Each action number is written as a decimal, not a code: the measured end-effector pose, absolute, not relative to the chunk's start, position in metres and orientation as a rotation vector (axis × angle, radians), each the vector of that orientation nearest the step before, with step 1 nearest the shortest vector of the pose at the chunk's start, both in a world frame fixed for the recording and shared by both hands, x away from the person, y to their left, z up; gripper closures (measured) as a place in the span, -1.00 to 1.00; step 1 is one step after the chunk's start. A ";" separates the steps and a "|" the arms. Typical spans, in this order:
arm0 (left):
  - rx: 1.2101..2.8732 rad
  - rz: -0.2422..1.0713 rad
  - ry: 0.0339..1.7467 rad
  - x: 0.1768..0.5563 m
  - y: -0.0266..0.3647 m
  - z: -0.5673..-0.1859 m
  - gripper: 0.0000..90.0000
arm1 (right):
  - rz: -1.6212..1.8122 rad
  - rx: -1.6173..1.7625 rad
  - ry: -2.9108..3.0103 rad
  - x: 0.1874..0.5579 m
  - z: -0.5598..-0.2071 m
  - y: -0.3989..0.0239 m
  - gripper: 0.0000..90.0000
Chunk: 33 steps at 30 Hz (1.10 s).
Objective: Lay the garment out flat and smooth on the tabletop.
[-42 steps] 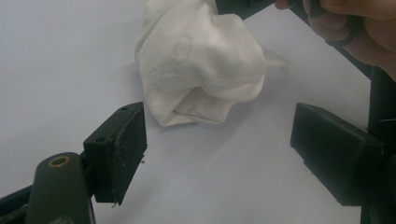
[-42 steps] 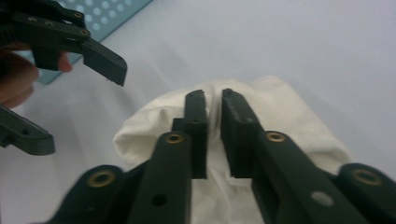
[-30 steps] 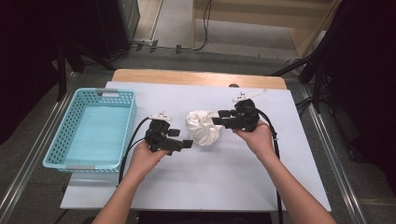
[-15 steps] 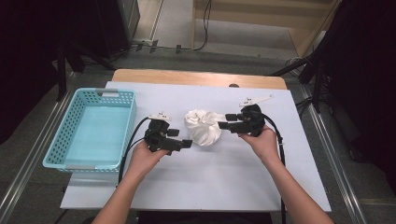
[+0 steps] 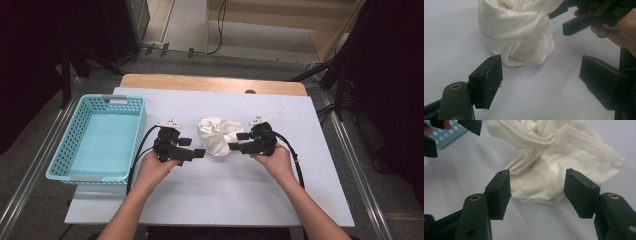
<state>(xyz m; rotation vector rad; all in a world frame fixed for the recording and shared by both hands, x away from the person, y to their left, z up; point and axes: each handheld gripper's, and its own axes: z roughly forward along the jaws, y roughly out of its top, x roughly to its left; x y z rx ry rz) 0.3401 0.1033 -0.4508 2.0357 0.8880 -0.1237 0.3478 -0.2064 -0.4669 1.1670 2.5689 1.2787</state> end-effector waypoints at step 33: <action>2.008 -0.116 0.928 0.333 0.117 -0.452 -0.58 | 1.200 1.130 2.556 0.354 -0.477 -0.184 0.77</action>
